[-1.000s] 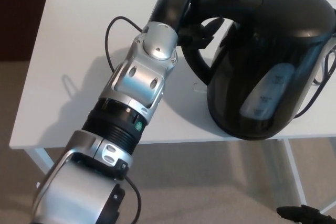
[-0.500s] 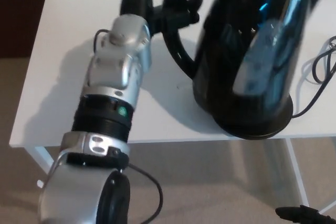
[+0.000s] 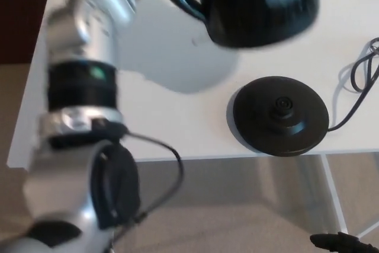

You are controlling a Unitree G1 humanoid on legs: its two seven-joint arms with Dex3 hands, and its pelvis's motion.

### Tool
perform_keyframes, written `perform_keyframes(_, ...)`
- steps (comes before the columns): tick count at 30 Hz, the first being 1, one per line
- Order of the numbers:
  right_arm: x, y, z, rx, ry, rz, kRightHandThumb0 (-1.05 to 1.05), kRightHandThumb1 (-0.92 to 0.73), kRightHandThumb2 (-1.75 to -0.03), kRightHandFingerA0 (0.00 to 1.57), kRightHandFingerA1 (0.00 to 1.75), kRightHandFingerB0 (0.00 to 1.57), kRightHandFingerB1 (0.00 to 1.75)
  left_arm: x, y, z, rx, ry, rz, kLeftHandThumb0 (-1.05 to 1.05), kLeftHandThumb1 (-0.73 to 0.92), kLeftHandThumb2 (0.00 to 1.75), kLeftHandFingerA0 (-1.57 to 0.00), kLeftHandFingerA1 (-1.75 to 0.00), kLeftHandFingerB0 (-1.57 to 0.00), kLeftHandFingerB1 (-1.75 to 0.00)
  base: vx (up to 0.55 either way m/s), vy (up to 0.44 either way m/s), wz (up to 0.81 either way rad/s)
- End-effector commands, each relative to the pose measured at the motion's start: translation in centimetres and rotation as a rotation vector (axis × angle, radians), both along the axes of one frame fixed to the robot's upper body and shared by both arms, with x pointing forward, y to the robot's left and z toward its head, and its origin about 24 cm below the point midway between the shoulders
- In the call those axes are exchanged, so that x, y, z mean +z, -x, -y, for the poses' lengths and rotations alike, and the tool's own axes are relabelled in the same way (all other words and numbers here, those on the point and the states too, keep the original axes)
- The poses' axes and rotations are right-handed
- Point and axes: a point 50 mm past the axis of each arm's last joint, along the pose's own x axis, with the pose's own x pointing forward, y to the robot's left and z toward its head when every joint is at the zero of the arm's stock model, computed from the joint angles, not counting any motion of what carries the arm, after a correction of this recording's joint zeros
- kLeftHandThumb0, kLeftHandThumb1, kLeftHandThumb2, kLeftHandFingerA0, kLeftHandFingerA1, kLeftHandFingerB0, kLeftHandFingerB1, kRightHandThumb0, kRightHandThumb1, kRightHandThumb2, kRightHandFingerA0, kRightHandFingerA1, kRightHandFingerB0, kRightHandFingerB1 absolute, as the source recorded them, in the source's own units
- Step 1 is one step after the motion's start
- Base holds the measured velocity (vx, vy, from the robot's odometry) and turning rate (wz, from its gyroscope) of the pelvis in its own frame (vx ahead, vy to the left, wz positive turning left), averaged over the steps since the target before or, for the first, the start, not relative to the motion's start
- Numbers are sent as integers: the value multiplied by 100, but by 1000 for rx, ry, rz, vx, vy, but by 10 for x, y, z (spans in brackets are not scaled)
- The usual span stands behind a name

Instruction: The robot walk towards a table in front and uses its left hand to pick up the pot from the base and places it on the table

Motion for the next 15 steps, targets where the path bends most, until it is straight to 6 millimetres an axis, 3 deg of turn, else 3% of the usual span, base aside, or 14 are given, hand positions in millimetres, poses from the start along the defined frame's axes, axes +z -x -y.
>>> perform_keyframes(1,1,2,10,-18,32,-16,-22,-66,-59,77,51,60,46,63,12,-34,-15,-55,235,-2,70,87,-101,-130,-77,-110,0,0,0)
perform_keyframes(3,-2,4,10,-22,33,-30,-23,-65,-59,76,50,59,45,40,17,-55,90,-358,252,-7,69,82,-110,-120,-79,-102,0,0,0)
perform_keyframes(6,-2,5,10,-24,25,-31,-21,-67,-59,75,51,59,46,31,20,-63,104,-502,255,-9,77,68,-112,-118,-78,-100,0,0,0)
perform_keyframes(10,-2,2,11,-38,22,-35,-22,-67,-59,76,50,59,45,15,24,-79,145,-792,263,-11,77,71,-114,-112,-79,-103,0,0,2)
perform_keyframes(14,-1,1,12,-36,28,-34,-22,-66,-59,76,50,59,45,9,28,-83,161,-895,259,-12,77,71,-113,-113,-79,-103,0,0,0)
perform_keyframes(15,-1,0,13,-36,35,-35,-23,-65,-59,77,50,59,45,5,30,-84,157,-946,253,-12,79,69,-109,-121,-77,-101,0,0,0)
